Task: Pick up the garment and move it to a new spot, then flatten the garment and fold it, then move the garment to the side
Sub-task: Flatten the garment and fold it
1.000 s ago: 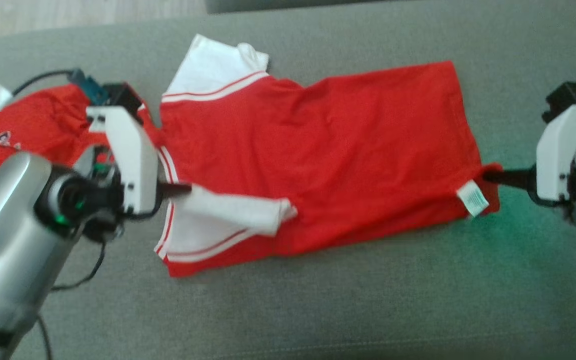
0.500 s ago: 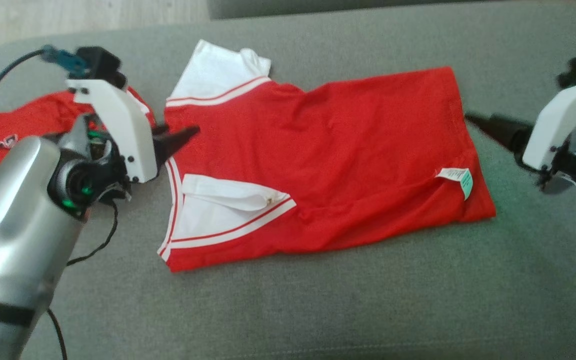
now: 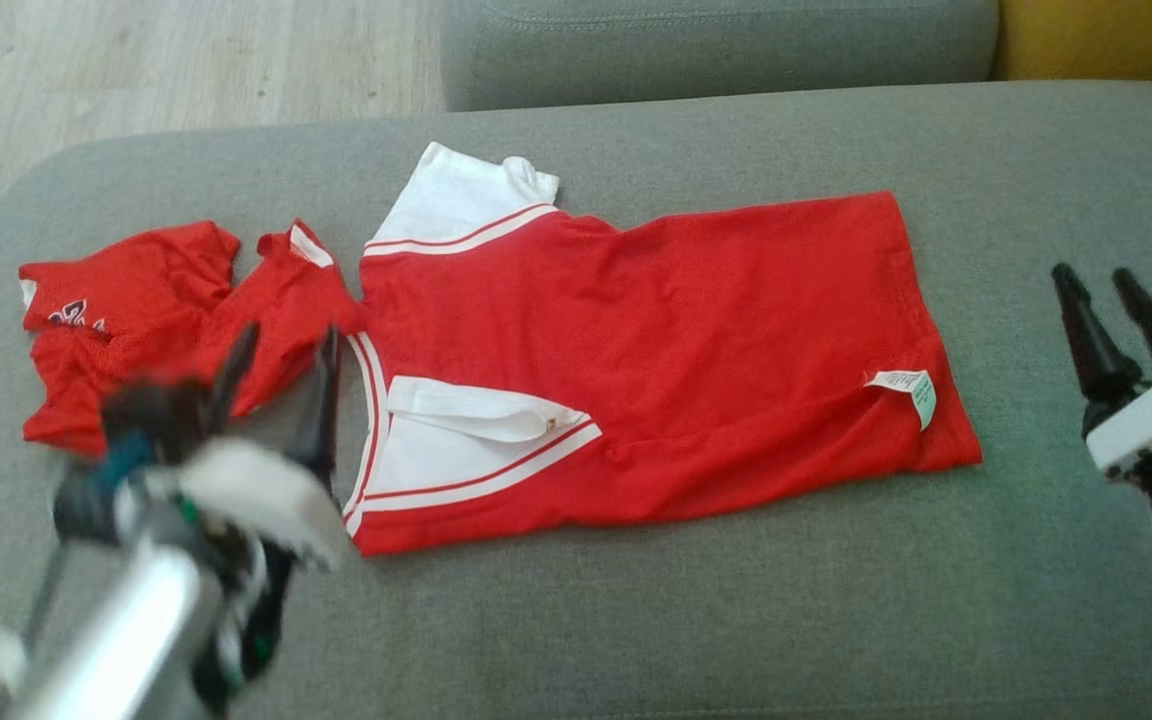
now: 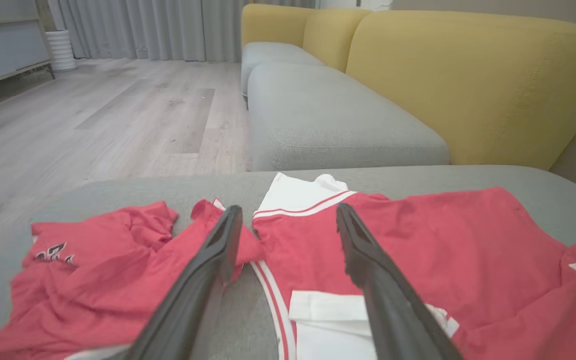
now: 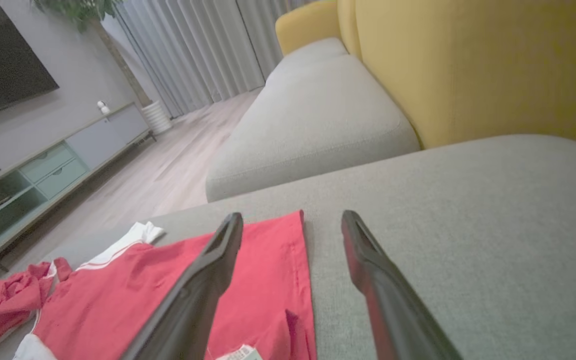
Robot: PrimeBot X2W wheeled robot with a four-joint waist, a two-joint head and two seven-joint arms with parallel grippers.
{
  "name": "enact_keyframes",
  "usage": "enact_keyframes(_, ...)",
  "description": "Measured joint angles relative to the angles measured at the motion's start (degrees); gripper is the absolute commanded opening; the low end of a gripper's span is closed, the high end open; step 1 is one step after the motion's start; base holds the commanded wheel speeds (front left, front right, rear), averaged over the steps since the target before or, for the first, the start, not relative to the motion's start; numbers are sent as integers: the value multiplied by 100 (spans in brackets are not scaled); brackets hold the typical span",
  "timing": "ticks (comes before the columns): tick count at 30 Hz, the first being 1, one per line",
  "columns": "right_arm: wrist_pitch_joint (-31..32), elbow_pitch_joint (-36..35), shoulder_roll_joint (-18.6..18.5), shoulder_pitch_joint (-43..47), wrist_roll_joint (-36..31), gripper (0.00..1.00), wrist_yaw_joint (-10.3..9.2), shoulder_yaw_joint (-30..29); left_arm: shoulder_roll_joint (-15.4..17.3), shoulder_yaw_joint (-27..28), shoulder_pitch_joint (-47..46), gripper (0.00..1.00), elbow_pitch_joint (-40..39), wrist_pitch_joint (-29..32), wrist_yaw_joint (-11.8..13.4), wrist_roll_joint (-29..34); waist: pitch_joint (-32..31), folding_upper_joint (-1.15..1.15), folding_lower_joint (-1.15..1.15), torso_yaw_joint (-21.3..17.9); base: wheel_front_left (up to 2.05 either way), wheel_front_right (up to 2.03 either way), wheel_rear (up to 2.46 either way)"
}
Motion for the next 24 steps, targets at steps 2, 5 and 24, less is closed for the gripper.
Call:
enact_keyframes(2, -1, -113, 281, 226, -645, 100, 0, -860, -73, -20, 358, 100, -66, -343, 227, 147, -32, 0, 0, -1, 0, 0, 0)
enact_keyframes(5, -12, -508, 691, 833, -1724, 100, 0, -2026, -247, -15, 753, 100, -107, -579, 489, 279, -62, 0, 0, 25, 0, 0, 0)
enact_keyframes(24, 1959, -619, 2401, 2021, -4586, 100, 0, -4047, -870, -229, 613, 100, 862, 133, 108, 131, 307, 0, 0, 170, 0, 0, 0)
